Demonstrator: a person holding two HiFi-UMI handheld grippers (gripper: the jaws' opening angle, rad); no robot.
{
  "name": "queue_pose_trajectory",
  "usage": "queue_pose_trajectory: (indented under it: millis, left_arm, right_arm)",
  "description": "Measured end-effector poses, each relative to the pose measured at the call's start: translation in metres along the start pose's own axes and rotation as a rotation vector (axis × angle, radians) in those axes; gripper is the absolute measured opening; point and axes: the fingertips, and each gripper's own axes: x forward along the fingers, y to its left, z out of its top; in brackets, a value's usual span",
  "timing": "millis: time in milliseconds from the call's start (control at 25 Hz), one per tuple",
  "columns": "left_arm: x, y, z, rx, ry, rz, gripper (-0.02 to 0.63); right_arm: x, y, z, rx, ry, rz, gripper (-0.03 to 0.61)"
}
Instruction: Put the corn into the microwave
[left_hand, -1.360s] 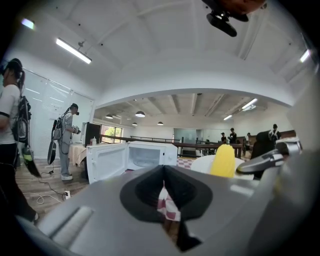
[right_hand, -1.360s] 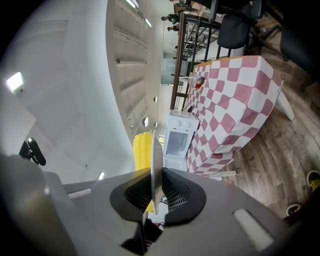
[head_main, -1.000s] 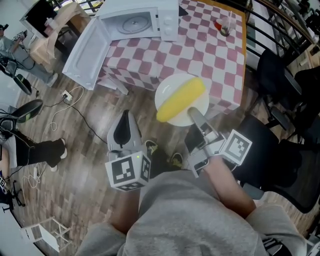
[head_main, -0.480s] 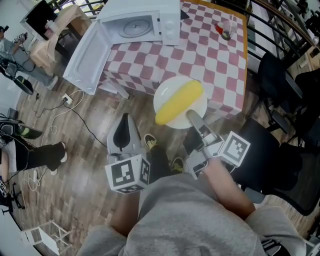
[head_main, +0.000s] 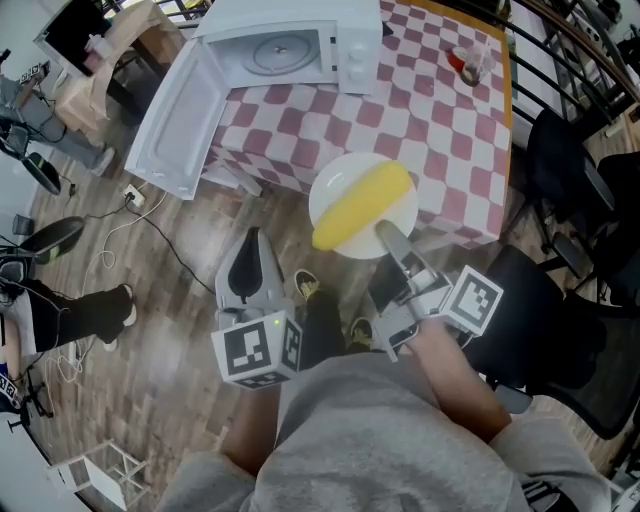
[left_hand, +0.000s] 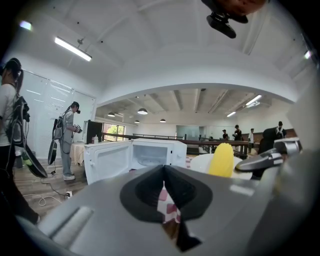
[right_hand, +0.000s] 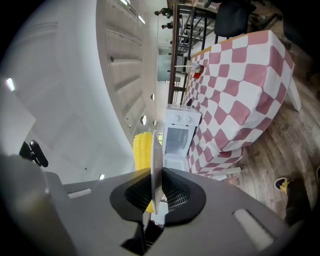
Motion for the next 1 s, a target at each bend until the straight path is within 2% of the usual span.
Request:
queue_pose_trajectory:
  millis: [560, 1000]
  left_arm:
    - [0.122, 0.064, 0.023, -0.024, 0.002, -0.049, 0.009]
    - [0.173, 0.118, 0.04, -0.032, 0.0, -0.057, 0.009]
  right_arm:
    - [0.123, 0.002, 0.022, -0.002, -0.014, -0.01, 0.029]
    - [0.197, 0.01, 0.024, -0.01, -0.03, -0.023, 0.029]
